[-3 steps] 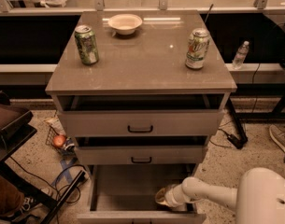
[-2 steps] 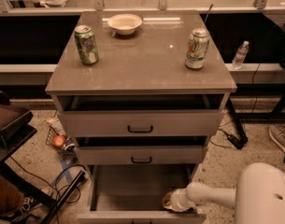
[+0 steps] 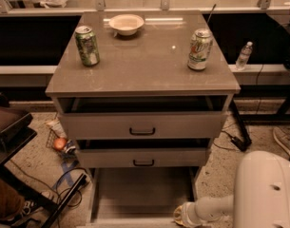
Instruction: Open bottom drawer
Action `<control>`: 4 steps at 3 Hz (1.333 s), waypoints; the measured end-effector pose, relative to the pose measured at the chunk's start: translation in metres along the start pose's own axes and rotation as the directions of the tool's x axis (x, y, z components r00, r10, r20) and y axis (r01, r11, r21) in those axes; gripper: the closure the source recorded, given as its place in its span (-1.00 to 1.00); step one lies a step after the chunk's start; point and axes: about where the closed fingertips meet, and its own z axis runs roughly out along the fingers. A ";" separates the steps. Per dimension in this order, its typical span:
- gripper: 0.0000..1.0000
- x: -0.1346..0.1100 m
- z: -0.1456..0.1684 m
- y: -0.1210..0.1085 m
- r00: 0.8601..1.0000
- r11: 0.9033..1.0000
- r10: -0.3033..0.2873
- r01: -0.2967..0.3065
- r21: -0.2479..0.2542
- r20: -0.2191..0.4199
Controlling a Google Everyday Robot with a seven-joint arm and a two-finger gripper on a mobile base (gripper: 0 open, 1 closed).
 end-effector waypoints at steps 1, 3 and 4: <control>1.00 0.000 0.000 0.000 1.000 1.000 0.000 0.000 0.000 0.000; 0.05 -0.001 0.002 0.003 1.000 1.000 0.000 0.000 -0.005 0.002; -0.41 -0.002 0.003 0.004 1.000 1.000 0.000 0.000 -0.008 0.003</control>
Offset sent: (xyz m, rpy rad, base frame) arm -0.0001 0.0000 0.0000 0.0000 0.0001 0.0000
